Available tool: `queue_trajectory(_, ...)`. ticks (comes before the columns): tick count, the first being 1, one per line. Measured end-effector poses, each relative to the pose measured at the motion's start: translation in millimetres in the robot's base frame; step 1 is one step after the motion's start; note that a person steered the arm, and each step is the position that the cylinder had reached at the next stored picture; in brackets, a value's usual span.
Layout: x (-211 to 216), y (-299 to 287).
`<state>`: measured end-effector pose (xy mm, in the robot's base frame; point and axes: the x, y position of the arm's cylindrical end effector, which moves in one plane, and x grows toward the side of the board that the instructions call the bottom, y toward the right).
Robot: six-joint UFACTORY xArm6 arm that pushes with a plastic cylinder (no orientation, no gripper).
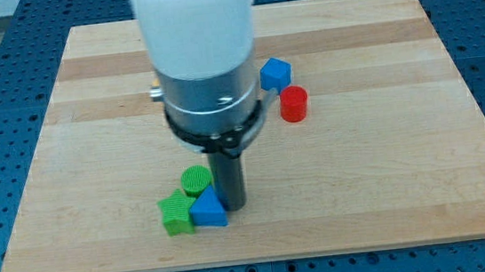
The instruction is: Slightly move down the heart diagonally to the green circle
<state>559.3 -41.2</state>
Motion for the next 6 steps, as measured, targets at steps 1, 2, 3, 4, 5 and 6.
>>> queue_trajectory(1, -4, 15)
queue_trajectory(2, -33, 62)
queue_trajectory(3, -82, 125)
queue_trajectory(4, -152, 173)
queue_trajectory(5, -221, 172)
queue_trajectory(6, -249, 122)
